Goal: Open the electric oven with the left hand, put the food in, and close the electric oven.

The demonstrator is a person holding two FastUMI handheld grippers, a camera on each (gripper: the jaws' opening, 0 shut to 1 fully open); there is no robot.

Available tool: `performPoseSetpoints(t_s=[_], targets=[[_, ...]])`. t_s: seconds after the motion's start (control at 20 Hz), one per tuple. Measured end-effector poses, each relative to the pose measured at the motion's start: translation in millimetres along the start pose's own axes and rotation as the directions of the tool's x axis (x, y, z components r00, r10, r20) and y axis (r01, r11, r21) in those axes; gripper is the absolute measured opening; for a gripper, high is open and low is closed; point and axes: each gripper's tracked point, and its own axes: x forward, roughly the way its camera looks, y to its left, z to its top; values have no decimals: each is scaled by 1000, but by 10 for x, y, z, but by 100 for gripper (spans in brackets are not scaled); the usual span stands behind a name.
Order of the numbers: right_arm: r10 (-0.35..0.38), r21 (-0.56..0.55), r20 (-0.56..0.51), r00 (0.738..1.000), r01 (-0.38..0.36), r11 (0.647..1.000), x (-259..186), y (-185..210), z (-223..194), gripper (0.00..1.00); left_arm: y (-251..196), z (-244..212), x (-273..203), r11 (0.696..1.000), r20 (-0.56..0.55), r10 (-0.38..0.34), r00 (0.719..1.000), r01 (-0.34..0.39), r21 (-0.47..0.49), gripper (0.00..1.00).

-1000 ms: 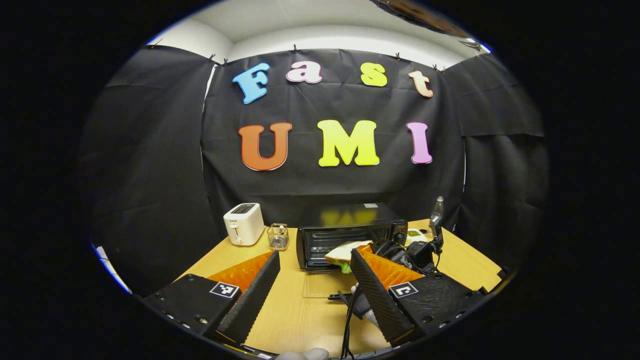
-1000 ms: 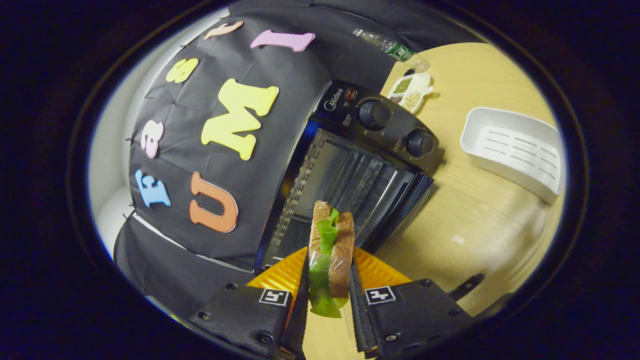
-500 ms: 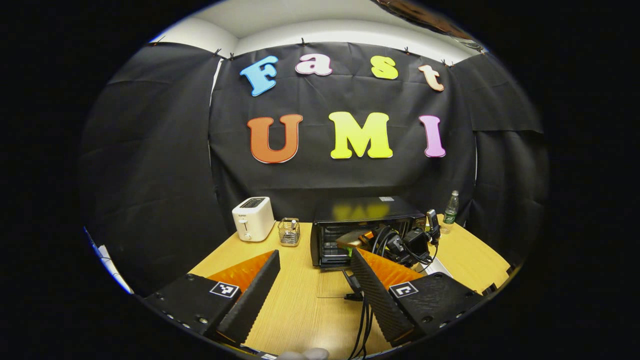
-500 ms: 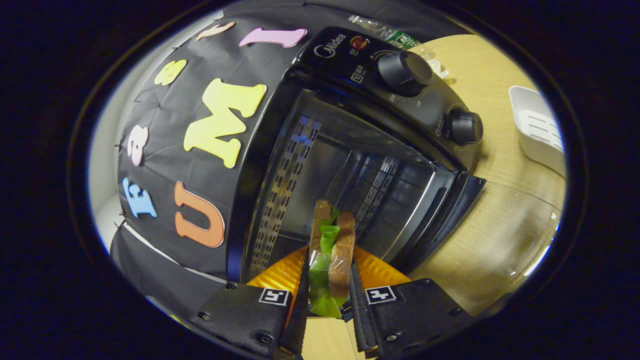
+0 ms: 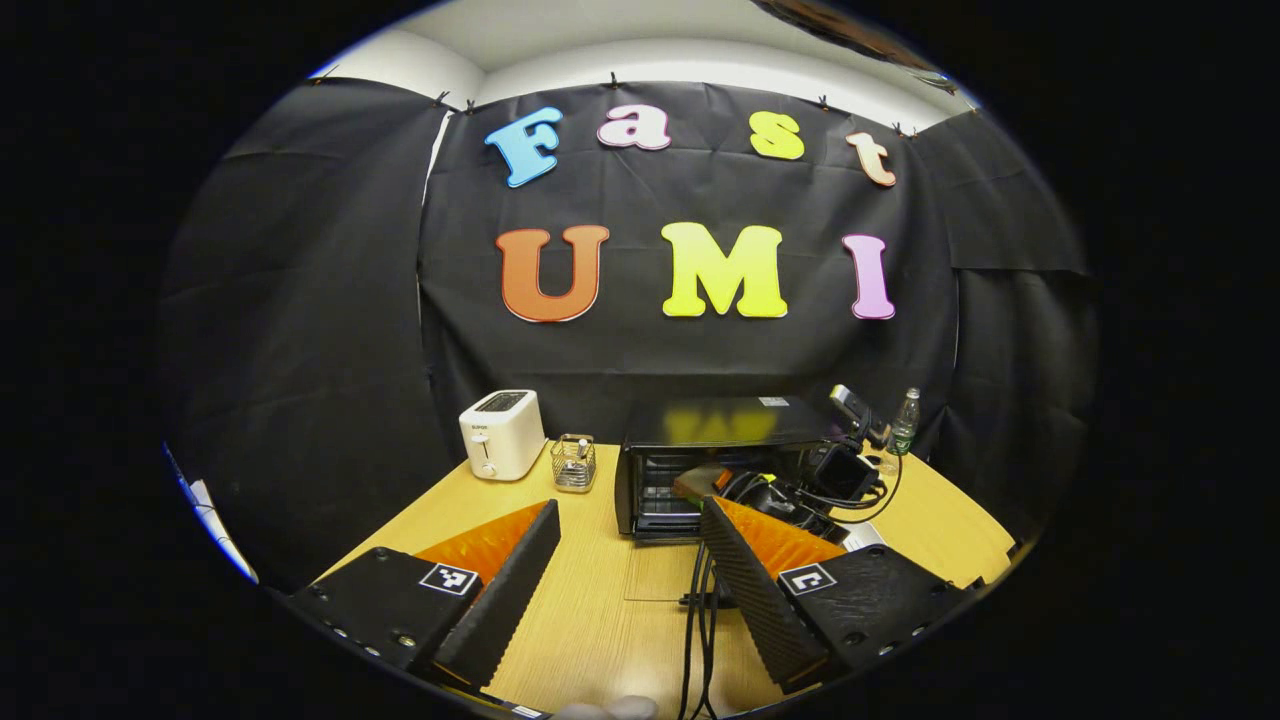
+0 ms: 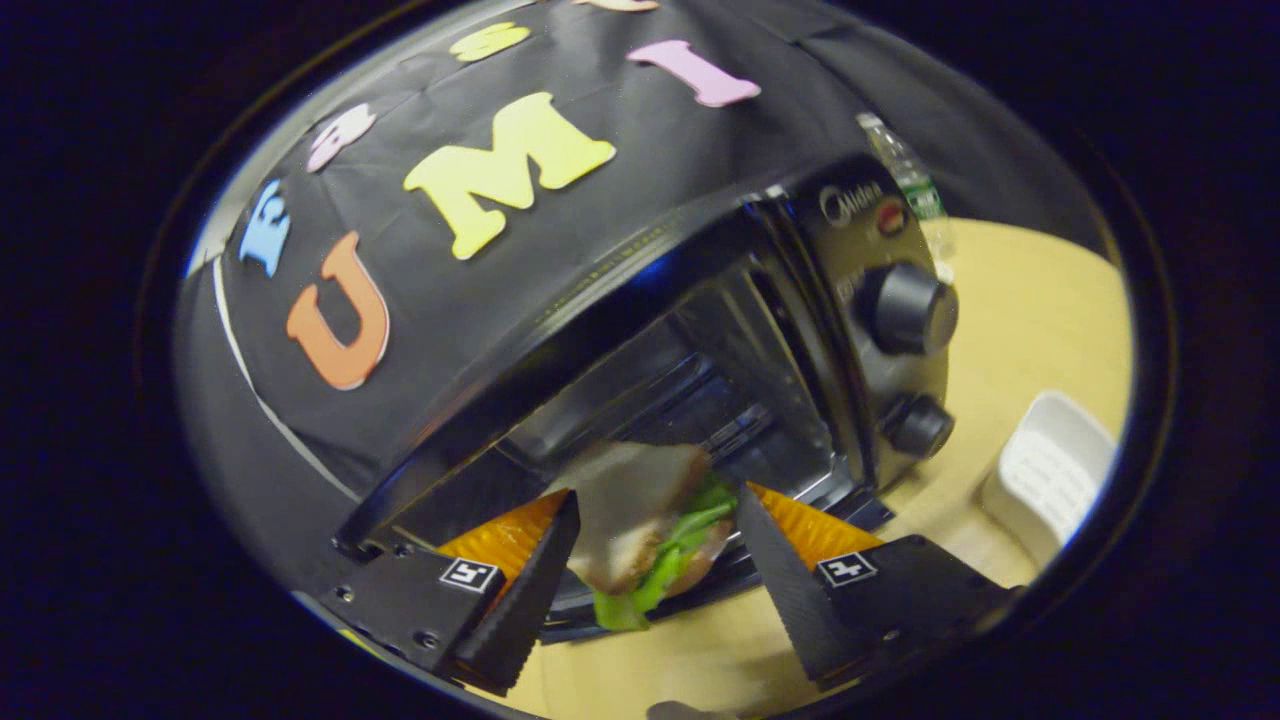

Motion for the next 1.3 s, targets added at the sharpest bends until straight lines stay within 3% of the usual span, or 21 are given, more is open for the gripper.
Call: performPoseSetpoints(t_s=[0.3, 0.55, 0.95, 1.3], targets=[[53, -193, -17, 998, -56, 980, -575, -50, 201, 89, 18, 97, -27, 1000, 26, 5, 1000, -4, -12, 94], [37, -297, 6, 999, -34, 954, -1346, -422, 688, 89, 5, -64, 60, 1000, 14, 2, 1000, -1, -6, 93], [-10, -426, 113, 994, 57, 903, -2518, -1203, 1698, 89, -419, -994, 437, 999, -146, -41, 988, 43, 11, 93], [-53, -424, 152, 987, 113, 899, -2993, -1718, 2062, 90, -984, -1834, 725, 991, -277, -130, 952, 132, -9, 94]])
